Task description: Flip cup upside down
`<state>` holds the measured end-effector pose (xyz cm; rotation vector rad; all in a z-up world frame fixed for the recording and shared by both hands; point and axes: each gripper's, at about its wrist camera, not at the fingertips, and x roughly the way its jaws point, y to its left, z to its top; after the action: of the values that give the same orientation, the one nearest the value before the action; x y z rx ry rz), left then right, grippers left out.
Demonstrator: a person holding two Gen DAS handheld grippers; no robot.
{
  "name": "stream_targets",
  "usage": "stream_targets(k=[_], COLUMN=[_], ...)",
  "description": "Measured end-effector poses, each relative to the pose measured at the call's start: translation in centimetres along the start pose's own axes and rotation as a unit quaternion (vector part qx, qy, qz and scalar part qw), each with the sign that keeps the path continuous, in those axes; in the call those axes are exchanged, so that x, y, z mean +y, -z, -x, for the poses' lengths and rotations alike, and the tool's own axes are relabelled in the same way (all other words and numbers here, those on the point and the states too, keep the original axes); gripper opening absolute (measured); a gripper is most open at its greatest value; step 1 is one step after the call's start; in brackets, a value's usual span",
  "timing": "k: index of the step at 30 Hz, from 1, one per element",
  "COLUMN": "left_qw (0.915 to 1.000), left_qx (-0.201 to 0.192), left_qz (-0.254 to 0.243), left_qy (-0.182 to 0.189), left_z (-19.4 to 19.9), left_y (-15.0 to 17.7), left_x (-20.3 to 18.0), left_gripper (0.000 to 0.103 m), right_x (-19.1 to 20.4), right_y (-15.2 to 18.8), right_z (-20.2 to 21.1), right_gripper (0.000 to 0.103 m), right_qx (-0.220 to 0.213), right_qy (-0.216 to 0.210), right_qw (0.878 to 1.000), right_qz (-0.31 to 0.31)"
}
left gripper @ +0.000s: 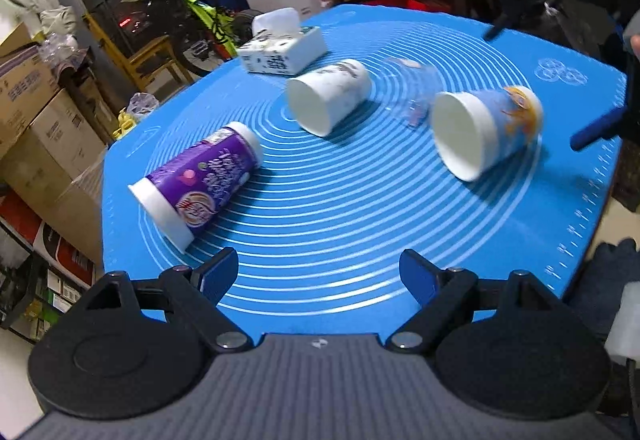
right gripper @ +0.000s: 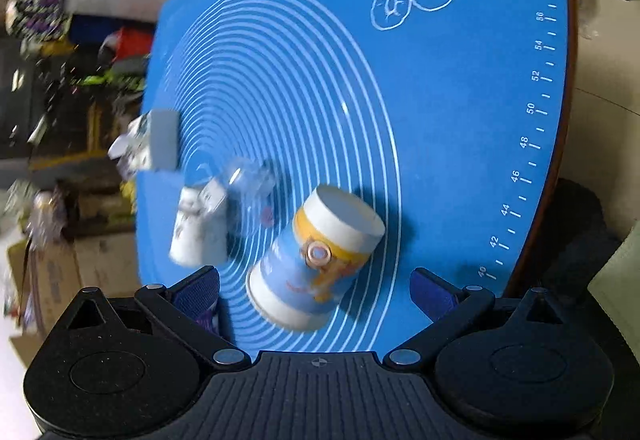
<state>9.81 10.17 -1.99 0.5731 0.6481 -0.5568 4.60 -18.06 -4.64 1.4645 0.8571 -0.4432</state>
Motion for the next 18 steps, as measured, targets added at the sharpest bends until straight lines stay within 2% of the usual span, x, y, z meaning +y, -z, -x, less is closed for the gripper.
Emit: stream_targets(k=[5,11,18], left_qw=[0.9994,0.9965,0.9906], left_qx=[-0.015,-0.034,-0.048], left_qz=[0.031,0.074,0.123], left_qy=[-0.006,-0.021,-0.034], left_z=[-0.3,-0.8,-1.9], left_y=[-0.4,-1.0,-1.6], left_x=[1.7,3.1,3.9], left_gripper=[0.087,0.088,0.088], right_x=[0.9,1.6,2.4], right_y=[0.2,0.3,0.0], right_z=[-1.4,-3.6,-5.2], right_gripper=[0.101,0.096,0.093], right_qx=[-0.017,-0.038,-0.064], right_qy=[0.030,0.072,0.104], right_qw=[0.999,0.996,0.992], right_qz=[-0.022,-0.046,-0.040])
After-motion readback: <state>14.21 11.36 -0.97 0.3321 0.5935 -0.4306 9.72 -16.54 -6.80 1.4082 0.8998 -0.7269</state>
